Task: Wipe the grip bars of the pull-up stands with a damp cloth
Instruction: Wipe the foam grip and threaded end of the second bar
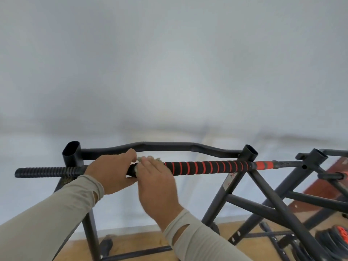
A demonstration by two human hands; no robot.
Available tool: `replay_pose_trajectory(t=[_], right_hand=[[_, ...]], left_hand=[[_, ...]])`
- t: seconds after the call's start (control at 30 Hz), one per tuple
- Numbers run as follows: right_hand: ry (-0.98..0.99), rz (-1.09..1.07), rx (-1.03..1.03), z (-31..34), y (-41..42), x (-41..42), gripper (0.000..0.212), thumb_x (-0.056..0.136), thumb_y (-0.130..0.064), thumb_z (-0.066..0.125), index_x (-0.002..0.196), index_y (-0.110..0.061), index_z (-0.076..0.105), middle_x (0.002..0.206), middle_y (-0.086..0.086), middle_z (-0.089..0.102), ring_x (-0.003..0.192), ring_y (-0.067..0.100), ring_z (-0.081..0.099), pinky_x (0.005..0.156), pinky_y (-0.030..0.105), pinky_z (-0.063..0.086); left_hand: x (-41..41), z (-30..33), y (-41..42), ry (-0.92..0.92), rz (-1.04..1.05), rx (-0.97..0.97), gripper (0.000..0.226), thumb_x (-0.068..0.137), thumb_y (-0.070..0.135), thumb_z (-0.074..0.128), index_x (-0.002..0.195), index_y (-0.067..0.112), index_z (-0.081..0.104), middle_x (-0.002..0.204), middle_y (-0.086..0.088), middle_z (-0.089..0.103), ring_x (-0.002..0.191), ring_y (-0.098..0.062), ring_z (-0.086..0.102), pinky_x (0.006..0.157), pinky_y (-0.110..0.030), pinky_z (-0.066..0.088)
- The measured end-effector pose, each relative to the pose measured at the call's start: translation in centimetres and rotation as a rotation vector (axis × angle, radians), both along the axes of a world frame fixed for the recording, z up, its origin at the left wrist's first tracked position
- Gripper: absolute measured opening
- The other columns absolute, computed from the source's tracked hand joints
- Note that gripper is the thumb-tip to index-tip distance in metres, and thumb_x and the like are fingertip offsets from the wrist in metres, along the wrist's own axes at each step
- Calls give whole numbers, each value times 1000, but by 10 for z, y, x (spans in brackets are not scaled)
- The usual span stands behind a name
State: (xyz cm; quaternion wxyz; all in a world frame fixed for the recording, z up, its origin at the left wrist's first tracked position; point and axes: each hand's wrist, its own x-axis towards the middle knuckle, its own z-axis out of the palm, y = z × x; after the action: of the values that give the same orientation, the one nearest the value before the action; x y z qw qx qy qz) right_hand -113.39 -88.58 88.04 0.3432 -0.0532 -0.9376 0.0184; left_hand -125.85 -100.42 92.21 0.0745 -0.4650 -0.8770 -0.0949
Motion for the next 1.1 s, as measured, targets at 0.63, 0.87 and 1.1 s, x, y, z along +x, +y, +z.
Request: replay_pose_trajectory(t=[0.63, 0.87, 1.1], right_hand=[[-342, -791, -33, 56, 233, 165, 26, 95, -7, 55, 115, -19, 66, 106, 2, 72, 95, 24, 68, 78, 33, 55], [-249, -808, -310, 69, 216, 151, 21, 107, -26, 42, 100, -27, 62, 84, -6, 68, 69, 13, 60, 67, 30, 51], [15, -496, -320, 30, 131, 89, 22, 104, -21, 50, 107, -21, 72, 101, -9, 72, 103, 15, 67, 103, 29, 50]], left_hand=[[-8, -2, -4, 5, 7, -8, 39, 80, 73, 56, 80, 36, 46, 58, 10, 61, 50, -4, 60, 55, -18, 50], [-12, -13, -2, 135, -54, 83, 41, 76, 74, 58, 70, 35, 47, 55, 14, 52, 50, -3, 53, 49, -22, 44], [-2, -19, -10, 50, -87, 119, 34, 84, 74, 51, 99, 43, 58, 80, 21, 51, 76, -1, 54, 65, -18, 42]])
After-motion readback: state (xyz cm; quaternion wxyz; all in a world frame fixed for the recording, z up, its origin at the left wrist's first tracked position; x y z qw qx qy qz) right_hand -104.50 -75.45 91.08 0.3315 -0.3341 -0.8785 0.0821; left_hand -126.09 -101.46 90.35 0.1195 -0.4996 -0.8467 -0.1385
